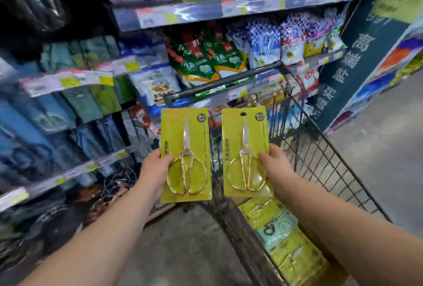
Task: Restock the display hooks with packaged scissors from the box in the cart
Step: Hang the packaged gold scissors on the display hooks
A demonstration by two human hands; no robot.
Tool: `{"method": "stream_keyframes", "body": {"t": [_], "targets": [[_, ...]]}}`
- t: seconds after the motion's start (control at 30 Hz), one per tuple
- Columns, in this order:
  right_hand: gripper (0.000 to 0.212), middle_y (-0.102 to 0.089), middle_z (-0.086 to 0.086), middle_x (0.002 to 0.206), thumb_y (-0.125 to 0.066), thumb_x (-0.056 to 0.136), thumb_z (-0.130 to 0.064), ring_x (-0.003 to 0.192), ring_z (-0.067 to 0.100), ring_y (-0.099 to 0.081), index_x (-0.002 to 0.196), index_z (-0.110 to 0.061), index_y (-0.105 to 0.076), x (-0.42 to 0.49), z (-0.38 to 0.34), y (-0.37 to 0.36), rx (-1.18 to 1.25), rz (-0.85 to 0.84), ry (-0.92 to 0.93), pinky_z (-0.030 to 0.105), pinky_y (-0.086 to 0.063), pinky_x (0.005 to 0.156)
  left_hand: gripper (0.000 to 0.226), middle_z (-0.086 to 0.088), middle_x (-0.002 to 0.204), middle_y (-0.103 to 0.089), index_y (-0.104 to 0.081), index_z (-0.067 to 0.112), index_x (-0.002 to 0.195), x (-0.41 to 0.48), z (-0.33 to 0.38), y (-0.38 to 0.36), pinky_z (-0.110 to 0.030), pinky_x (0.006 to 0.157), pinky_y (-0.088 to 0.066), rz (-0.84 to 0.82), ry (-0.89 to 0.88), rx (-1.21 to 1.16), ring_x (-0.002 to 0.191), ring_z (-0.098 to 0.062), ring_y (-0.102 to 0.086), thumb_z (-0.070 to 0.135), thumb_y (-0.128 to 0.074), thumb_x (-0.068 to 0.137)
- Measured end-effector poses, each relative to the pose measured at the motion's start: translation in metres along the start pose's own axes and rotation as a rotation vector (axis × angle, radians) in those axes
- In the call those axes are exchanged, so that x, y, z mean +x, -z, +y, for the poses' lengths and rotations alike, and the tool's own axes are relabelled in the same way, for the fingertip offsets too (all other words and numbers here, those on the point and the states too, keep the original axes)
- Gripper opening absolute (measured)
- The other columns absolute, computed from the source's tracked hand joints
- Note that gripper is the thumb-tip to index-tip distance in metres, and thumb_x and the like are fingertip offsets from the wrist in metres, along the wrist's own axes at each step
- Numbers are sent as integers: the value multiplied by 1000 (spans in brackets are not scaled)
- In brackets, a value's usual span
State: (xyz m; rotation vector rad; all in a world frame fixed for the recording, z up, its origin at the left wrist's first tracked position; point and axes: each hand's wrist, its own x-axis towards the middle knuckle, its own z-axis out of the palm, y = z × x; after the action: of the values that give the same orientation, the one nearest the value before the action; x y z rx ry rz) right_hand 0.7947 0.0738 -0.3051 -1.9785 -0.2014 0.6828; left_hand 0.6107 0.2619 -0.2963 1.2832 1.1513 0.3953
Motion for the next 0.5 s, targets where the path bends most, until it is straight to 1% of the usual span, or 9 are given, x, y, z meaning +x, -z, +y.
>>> {"method": "stream_keyframes", "body": {"t": [0.03,0.1,0.17,0.2,0.23,0.33,0.4,0.5], "targets": [[24,-64,14,106,-45,91,-18,93,38,-65,115,-15,-50,-10,-7,-16,-21,-27,26,57,-54,82,25,-10,116,-66,-60,10,114,-7,-4,21,-51,99,-46,30,7,-24,106,-29,-62,14,-57,90],[26,-65,12,104,-45,90,-18,92,36,-66,114,-17,-52,-32,-18,-50,-46,-89,72,55,-53,85,12,-11,108,-67,-60,12,101,-23,-14,63,-49,97,-47,92,3,-77,100,-29,-62,9,-55,91],[26,-66,10,105,-44,91,-16,93,31,-65,116,-16,-53,-58,-27,-84,-67,-158,123,48,-53,87,13,-10,100,-71,-64,12,99,-39,-26,106,-50,95,-49,150,-2,-99,95,-29,-65,9,-57,88],[26,-65,9,105,-44,92,-15,93,28,-64,116,-16,-53,-72,-32,-101,-78,-188,150,44,-52,87,15,-10,95,-72,-66,11,100,-49,-32,128,-48,92,-50,174,-11,-113,91,-29,-66,9,-57,87],[25,-65,9,105,-45,92,-15,92,27,-63,116,-15,-53,-88,-37,-118,-85,-222,171,43,-52,87,16,-10,93,-71,-66,9,101,-58,-38,151,-44,90,-50,202,-25,-132,88,-28,-66,7,-57,87],[23,-67,9,104,-46,92,-15,96,32,-65,113,-14,-54,-129,-46,-168,-77,-307,230,51,-52,89,17,-20,98,-70,-65,7,100,-90,-55,217,-40,85,-48,308,-42,-147,86,-26,-62,7,-57,85],[21,-66,8,105,-46,93,-13,97,31,-63,113,-13,-54,-158,-52,-201,-86,-359,261,51,-50,92,19,-26,99,-68,-64,8,96,-110,-74,262,-40,79,-48,373,-47,-177,81,-26,-60,11,-58,80],[22,-65,13,104,-46,93,-10,94,29,-62,114,-10,-55,-205,-57,-245,-102,-430,293,49,-50,92,28,-23,95,-69,-63,9,101,-143,-101,323,-49,85,-52,489,-36,-214,84,-32,-65,17,-58,75]]}}
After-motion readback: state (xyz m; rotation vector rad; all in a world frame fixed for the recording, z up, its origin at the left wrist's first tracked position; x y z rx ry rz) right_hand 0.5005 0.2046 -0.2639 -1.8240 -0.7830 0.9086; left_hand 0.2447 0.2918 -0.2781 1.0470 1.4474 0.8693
